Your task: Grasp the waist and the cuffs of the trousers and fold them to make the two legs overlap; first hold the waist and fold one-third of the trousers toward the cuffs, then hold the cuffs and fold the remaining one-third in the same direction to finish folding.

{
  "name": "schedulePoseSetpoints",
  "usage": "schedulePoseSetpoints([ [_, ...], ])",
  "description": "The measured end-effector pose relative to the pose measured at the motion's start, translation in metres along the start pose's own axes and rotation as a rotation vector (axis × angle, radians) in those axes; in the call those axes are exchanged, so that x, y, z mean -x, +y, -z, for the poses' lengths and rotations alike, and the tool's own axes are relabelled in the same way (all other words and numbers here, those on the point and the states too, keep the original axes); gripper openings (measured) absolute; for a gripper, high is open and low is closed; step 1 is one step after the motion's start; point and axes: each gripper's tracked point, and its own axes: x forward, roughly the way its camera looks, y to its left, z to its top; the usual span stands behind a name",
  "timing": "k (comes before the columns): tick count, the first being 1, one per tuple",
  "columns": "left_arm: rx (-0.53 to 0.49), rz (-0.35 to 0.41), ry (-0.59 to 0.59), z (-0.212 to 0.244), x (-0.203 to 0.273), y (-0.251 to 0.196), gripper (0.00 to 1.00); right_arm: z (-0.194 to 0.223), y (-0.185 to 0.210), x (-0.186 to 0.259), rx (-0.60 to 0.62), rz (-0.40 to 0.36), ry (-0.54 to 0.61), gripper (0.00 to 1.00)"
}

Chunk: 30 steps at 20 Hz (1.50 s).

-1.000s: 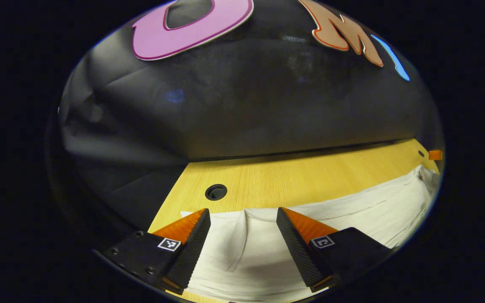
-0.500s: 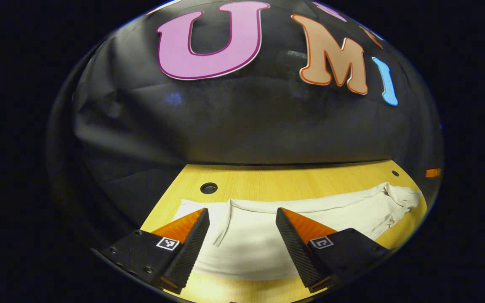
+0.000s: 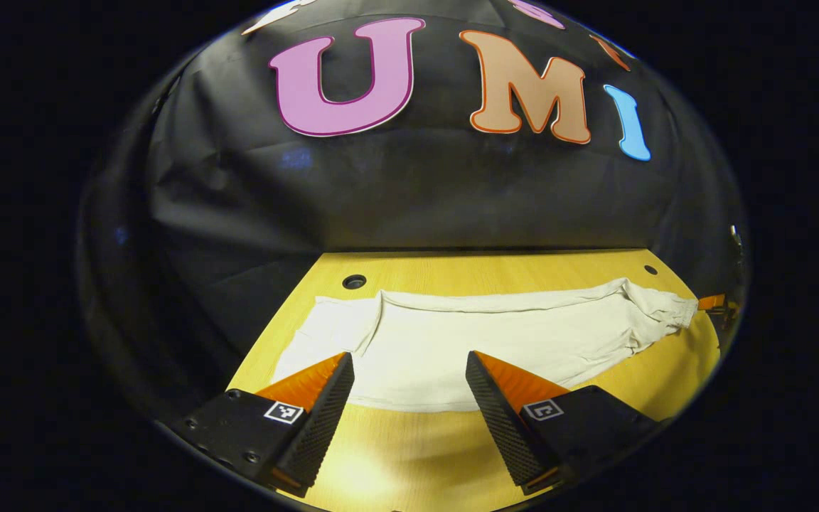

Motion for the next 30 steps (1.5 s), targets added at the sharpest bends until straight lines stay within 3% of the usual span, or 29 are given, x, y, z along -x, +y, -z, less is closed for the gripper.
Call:
schedulePoseSetpoints([
  [3,0.004,-0.003,-0.010,-0.009,0.008,-0.005,0.96,0.008,-0.002,-0.011,-0.011,-0.009,0.022,0.92],
  [4,-0.002,-0.002,-0.009,-0.006,0.012,-0.010,0.95,0.008,0.001,-0.015,-0.036,-0.025,0.027,0.97],
  [10,-0.030,0.016,-0.009,-0.002,0.011,-0.032,0.95,0.012,0.023,-0.039,-0.191,-0.133,0.064,0.93],
  [11,-0.037,0.019,-0.008,-0.002,0.013,-0.035,0.95,0.014,0.020,-0.043,-0.191,-0.126,0.060,0.75],
  [13,-0.045,0.027,-0.009,-0.002,0.013,-0.043,0.95,0.014,0.020,-0.042,-0.209,-0.125,0.053,0.68],
  [14,-0.046,0.030,-0.011,-0.002,0.013,-0.043,0.95,0.011,0.021,-0.043,-0.218,-0.123,0.045,0.61],
  [15,-0.044,0.034,-0.015,-0.003,0.014,-0.045,0.95,0.006,0.024,-0.045,-0.228,-0.119,0.037,0.46],
  [19,-0.028,0.040,-0.017,-0.003,0.016,-0.047,0.95,0.001,0.028,-0.034,-0.204,-0.120,0.006,0.21],
  [24,-0.009,0.033,-0.043,-0.008,0.017,-0.036,0.95,-0.026,0.048,-0.002,-0.114,-0.132,-0.108,0.20],
  [30,0.043,0.098,-0.080,-0.011,0.015,-0.013,0.95,-0.067,0.124,0.054,-0.024,-0.187,-0.250,0.20],
])
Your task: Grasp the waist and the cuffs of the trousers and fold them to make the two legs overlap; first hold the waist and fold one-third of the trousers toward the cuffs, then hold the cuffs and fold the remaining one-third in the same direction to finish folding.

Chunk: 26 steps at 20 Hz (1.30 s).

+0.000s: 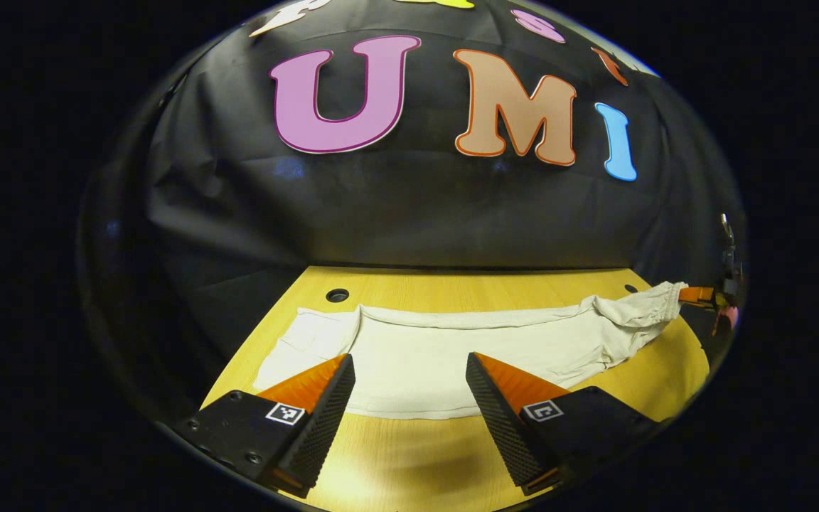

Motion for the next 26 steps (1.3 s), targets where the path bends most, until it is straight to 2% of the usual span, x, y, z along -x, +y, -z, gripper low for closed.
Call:
schedulePoseSetpoints([
  [3,0.004,0.034,0.010,0.004,-0.010,0.023,0.95,-0.021,0.062,0.015,0.065,-0.045,-0.065,0.20],
  [8,0.010,0.045,0.002,0.001,-0.018,0.066,0.98,-0.022,0.192,0.024,0.166,-0.176,-0.115,0.20],
  [12,0.010,0.028,0.004,0.004,-0.023,0.099,0.98,0.025,0.305,0.027,0.247,-0.312,-0.072,0.20],
  [15,0.032,0.003,0.022,0.014,-0.025,0.124,0.98,0.082,0.362,0.020,0.303,-0.397,-0.004,0.20],
  [18,0.064,-0.023,0.029,0.025,-0.028,0.147,0.98,0.143,0.395,0.014,0.364,-0.460,0.089,0.20],
  [20,0.092,-0.041,0.045,0.036,-0.033,0.160,0.98,0.178,0.398,0.009,0.412,-0.465,0.149,0.20],
  [22,0.110,-0.063,0.067,0.048,-0.037,0.174,0.98,0.190,0.398,-0.005,0.451,-0.474,0.192,0.21],
  [24,0.128,-0.081,0.090,0.058,-0.045,0.184,0.98,0.185,0.399,-0.005,0.452,-0.503,0.207,0.27],
  [25,0.128,-0.086,0.108,0.063,-0.048,0.188,0.97,0.187,0.394,-0.006,0.452,-0.513,0.209,0.43],
  [26,0.122,-0.097,0.127,0.071,-0.052,0.194,0.93,0.185,0.393,-0.003,0.457,-0.516,0.214,0.54],
])
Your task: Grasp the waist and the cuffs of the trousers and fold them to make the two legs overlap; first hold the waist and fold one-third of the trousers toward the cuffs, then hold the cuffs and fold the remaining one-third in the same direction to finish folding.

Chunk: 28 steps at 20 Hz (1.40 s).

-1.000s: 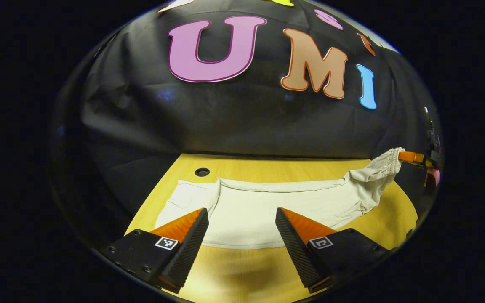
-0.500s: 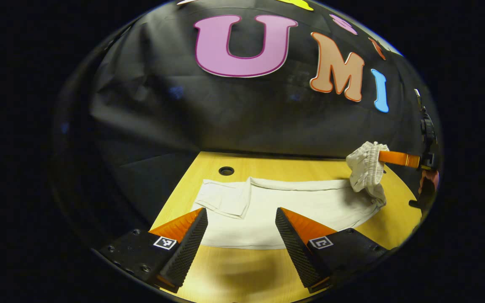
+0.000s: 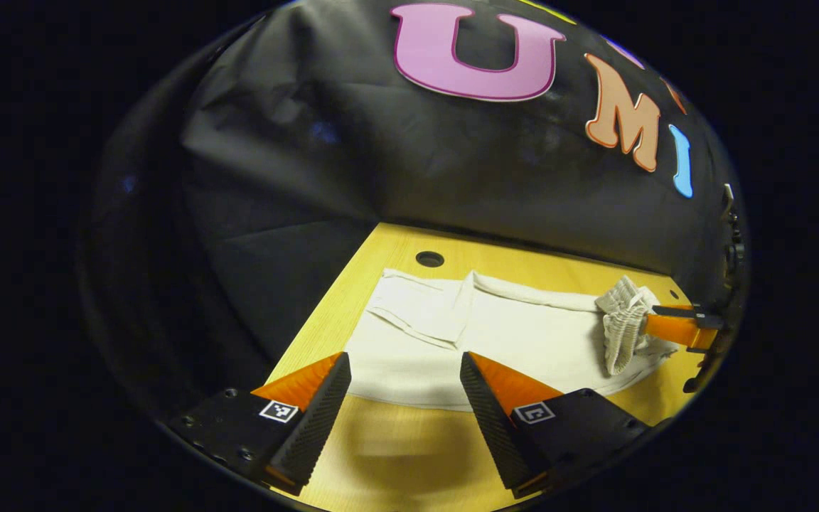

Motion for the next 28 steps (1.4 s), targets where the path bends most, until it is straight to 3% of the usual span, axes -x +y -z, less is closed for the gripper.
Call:
schedulePoseSetpoints([
  [1,-0.006,-0.011,0.013,0.004,-0.005,0.006,0.93,0.001,0.000,0.002,0.006,0.017,0.002,0.63],
  [3,-0.005,-0.022,0.036,0.010,-0.016,0.014,0.94,0.001,-0.001,0.009,0.012,0.043,-0.005,0.99],
  [9,0.004,-0.026,0.094,0.033,-0.042,0.029,0.94,-0.009,-0.033,0.043,-0.021,0.137,-0.032,0.97],
  [10,0.002,-0.028,0.097,0.035,-0.048,0.029,0.94,-0.008,-0.041,0.048,-0.017,0.159,-0.035,0.93],
  [11,0.001,-0.029,0.102,0.037,-0.050,0.029,0.94,-0.007,-0.050,0.053,-0.014,0.184,-0.033,0.97],
  [13,-0.002,-0.031,0.121,0.042,-0.053,0.029,0.94,-0.003,-0.067,0.063,-0.018,0.216,-0.022,0.93],
  [14,-0.003,-0.035,0.126,0.044,-0.056,0.031,0.94,-0.001,-0.073,0.068,-0.022,0.227,-0.016,0.97],
  [17,-0.004,-0.043,0.139,0.048,-0.059,0.032,0.93,-0.001,-0.092,0.086,-0.011,0.277,-0.015,0.93],
  [21,-0.017,-0.046,0.150,0.050,-0.056,0.038,0.91,-0.005,-0.104,0.106,-0.017,0.321,-0.030,0.96],
  [23,-0.016,-0.034,0.145,0.049,-0.057,0.035,0.73,-0.010,-0.109,0.115,-0.034,0.340,-0.046,0.97],
  [26,-0.009,-0.024,0.147,0.047,-0.060,0.024,0.14,-0.010,-0.115,0.123,-0.058,0.362,-0.055,0.96],
  [28,-0.015,-0.028,0.155,0.049,-0.061,0.022,0.01,-0.009,-0.120,0.130,-0.064,0.375,-0.053,0.96],
])
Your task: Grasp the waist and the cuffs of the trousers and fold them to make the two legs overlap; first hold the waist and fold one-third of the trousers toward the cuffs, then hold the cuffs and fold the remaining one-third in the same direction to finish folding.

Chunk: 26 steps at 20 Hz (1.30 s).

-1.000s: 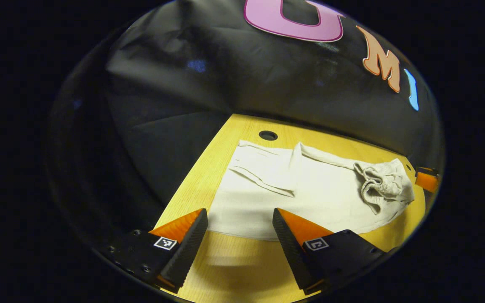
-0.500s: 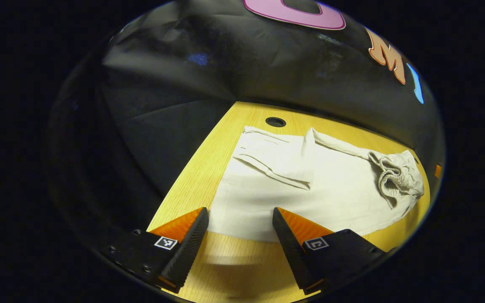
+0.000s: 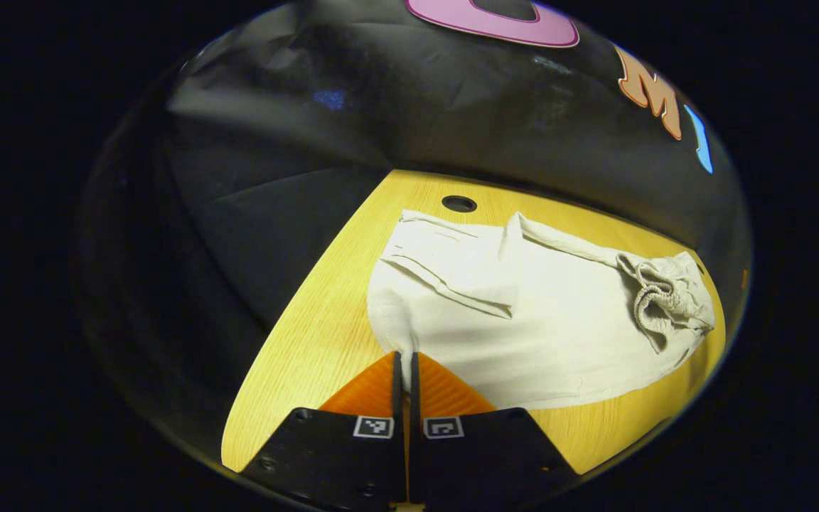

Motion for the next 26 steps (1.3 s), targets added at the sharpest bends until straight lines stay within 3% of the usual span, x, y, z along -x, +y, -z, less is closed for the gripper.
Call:
schedulePoseSetpoints([
  [6,0.041,0.122,-0.034,-0.015,0.016,-0.038,0.00,0.001,-0.021,0.008,-0.016,0.036,-0.007,0.97],
  [13,0.087,0.254,-0.174,-0.088,0.059,-0.118,0.00,0.005,-0.031,0.011,-0.037,0.024,-0.008,0.94],
  [21,-0.015,0.441,-0.287,-0.149,0.100,-0.249,0.00,0.010,-0.060,0.022,-0.018,0.004,-0.007,0.96],
  [23,-0.033,0.493,-0.300,-0.155,0.106,-0.286,0.00,0.012,-0.073,0.024,-0.015,0.009,-0.007,0.93],
  [26,-0.077,0.557,-0.303,-0.152,0.118,-0.338,0.00,0.015,-0.095,0.027,-0.024,0.021,-0.006,0.97],
])
